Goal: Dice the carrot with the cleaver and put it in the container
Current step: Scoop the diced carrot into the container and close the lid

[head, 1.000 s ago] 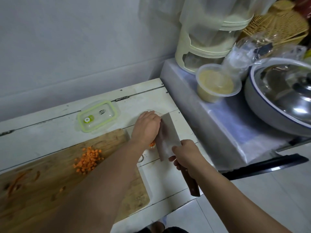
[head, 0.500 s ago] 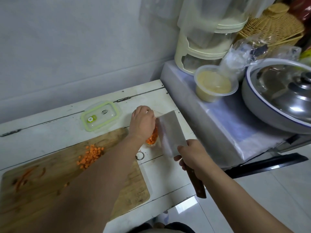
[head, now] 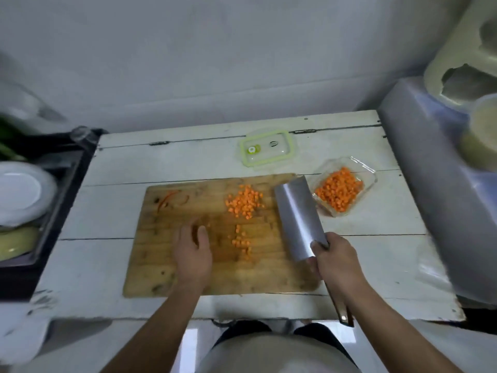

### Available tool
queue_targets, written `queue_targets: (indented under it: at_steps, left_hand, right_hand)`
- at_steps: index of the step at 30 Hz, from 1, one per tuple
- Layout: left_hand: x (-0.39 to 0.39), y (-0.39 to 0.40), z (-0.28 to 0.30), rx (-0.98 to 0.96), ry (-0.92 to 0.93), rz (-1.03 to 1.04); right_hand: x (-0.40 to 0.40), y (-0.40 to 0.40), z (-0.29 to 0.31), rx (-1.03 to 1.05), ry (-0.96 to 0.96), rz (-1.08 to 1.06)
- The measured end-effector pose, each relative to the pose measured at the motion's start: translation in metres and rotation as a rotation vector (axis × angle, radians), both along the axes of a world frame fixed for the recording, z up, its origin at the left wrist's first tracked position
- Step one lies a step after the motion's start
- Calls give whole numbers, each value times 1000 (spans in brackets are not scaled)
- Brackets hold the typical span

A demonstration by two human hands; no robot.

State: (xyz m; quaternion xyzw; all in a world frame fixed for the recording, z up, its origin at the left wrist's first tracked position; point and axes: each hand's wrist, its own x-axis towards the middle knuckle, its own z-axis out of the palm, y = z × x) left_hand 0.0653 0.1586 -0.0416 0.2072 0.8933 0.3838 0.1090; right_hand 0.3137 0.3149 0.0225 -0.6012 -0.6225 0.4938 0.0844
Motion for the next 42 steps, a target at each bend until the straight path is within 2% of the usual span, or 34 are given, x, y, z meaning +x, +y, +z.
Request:
queue_targets:
  at_steps: [5, 8, 11, 14, 16, 20, 25, 28, 31, 35, 39, 42]
  left_hand:
    - [11, 20, -6, -145, 77, -76]
    - [15, 49, -9, -122, 45, -98]
    - [13, 85, -9, -105, 80, -184]
    - [11, 108, -7, -118, 90, -310]
    - [10, 112, -8, -134, 112, -399]
    - [19, 100, -11, -97, 120, -452]
    - [30, 94, -13, 5, 156, -451]
    - [39, 99, -11, 55, 156, -450]
    - [47, 101, -13, 106, 186, -461]
    - [62, 125, 4, 227, 214, -505]
    - [100, 190, 42, 363, 235, -638]
    - [135, 248, 61, 397, 250, -725]
  right_hand:
    - [-29, 17, -14, 3, 54, -61]
    - [-45, 31, -15, 7, 72, -38]
    - [-58, 31, -18, 16, 0, 93]
    - [-71, 18, -24, 93, -198, 288]
    - [-76, 4, -28, 95, -221, 303]
    - [-80, -31, -34, 143, -168, 203]
    - [-91, -69, -38, 114, -258, 82]
    - [-93, -77, -40, 80, -146, -8]
    - [-89, -72, -36, 46, 6, -35]
    - [-67, -55, -17, 33, 43, -92]
    - [-34, -12, 19, 88, 124, -239]
    - [-6, 31, 43, 96, 138, -356]
